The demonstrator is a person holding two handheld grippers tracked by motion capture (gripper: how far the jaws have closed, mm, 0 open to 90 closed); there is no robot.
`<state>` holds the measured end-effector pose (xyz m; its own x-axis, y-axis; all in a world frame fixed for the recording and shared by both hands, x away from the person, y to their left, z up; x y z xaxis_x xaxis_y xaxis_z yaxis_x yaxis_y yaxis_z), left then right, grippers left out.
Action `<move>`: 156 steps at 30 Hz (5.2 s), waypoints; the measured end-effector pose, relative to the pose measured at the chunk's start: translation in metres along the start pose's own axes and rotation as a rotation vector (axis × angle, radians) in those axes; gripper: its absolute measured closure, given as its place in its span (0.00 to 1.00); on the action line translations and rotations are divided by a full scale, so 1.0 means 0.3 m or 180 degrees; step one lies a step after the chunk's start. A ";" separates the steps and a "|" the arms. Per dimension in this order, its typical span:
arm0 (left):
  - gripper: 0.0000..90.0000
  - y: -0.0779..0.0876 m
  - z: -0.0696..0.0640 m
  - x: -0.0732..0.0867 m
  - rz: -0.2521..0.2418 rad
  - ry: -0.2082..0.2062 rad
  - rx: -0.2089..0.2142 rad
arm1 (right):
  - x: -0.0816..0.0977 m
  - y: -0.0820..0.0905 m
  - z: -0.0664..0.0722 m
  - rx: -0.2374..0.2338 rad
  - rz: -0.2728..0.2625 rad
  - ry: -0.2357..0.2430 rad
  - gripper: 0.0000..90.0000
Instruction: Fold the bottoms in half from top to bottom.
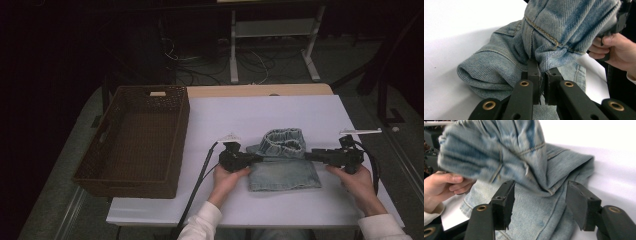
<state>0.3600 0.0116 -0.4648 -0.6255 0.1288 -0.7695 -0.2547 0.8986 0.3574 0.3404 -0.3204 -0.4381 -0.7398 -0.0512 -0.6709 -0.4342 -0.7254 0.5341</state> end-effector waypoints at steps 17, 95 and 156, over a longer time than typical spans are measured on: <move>0.95 -0.001 0.003 -0.001 0.0010 -0.0015 0.0028 | -0.122 0.044 -0.062 0.0037 -0.0346 0.0059 0.44; 0.67 0.073 -0.036 -0.027 0.0247 -0.0277 -0.0042 | -0.141 -0.119 0.138 -0.0850 0.0298 0.0256 0.99; 0.42 0.168 -0.064 -0.257 0.0203 -0.0197 0.0013 | -0.014 0.013 0.168 -0.0587 0.0007 0.0278 0.91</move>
<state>0.3813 0.0391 -0.3772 -0.5935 0.2115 -0.7765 -0.2126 0.8894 0.4048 0.3160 -0.2884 -0.4073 -0.6897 -0.1066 -0.7162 -0.3251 -0.8382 0.4379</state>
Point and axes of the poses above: each handheld gripper's, and its own axes: y roughly backward along the jaws, x roughly out of its underside, z roughly to its left, the point moved 2 cm from there along -y, roughly forward along the jaws, and after that the axes turned 1 degree about y, right-handed, at the moved point
